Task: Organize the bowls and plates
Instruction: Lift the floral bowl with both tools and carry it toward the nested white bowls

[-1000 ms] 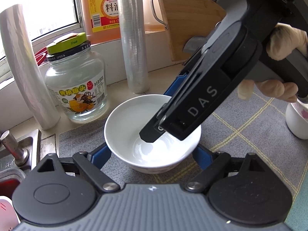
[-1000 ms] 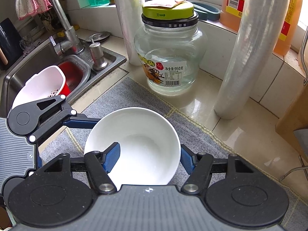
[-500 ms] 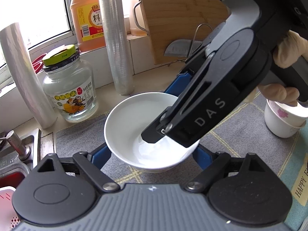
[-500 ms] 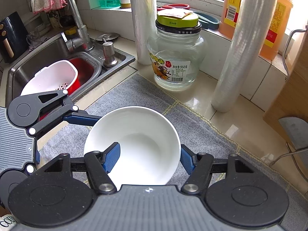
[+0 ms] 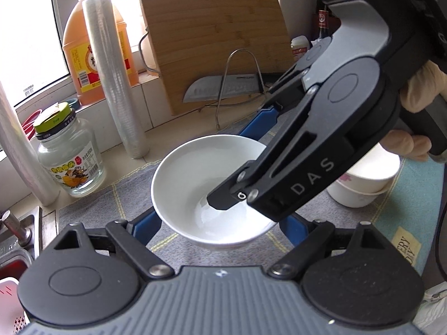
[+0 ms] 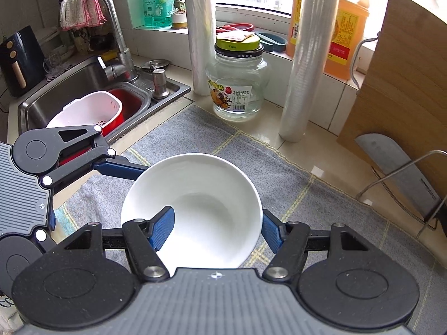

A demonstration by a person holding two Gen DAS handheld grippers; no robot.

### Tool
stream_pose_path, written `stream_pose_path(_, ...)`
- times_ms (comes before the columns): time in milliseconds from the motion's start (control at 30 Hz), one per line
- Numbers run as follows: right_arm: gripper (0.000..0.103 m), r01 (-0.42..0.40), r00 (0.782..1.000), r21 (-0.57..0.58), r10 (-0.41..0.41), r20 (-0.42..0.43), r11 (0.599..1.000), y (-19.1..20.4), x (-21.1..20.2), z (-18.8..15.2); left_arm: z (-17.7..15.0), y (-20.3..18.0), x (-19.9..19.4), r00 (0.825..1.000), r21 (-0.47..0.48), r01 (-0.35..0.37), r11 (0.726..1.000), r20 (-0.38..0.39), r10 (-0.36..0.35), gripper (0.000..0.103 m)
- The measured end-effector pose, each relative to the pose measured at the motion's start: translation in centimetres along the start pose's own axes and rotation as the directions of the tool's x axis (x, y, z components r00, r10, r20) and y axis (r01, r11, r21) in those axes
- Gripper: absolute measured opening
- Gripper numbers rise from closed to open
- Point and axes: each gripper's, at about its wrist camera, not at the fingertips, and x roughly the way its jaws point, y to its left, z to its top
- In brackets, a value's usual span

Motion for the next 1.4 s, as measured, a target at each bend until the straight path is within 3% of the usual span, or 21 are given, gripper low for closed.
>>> stream_pose_path(700, 0.072, 0.183, 0.98, 0.134, -0.191, 0.05, 0.974, -4.6, -9.1, -6.9, 5.2, -8.4, 0.3, 0.985, 0.14, 0.148, 0.979, 0.065, -0.158, 0.09)
stream_pose_path(1033, 0.072, 0.253, 0.965, 0.188, -0.262, 0.028, 0.949, -6.4, -10.9, -9.3, 6.4, -11.0, 1.6, 0.969, 0.178, 0.223, 0.958, 0.062, -0.238, 0.09)
stream_pose_path(1400, 0.072, 0.27, 0.962, 0.247, -0.272, -0.029, 0.931, -7.6, -10.4, -11.5, 6.2, -12.2, 3.4, 0.955, 0.178, 0.293, 0.939, 0.003, -0.298, 0.09)
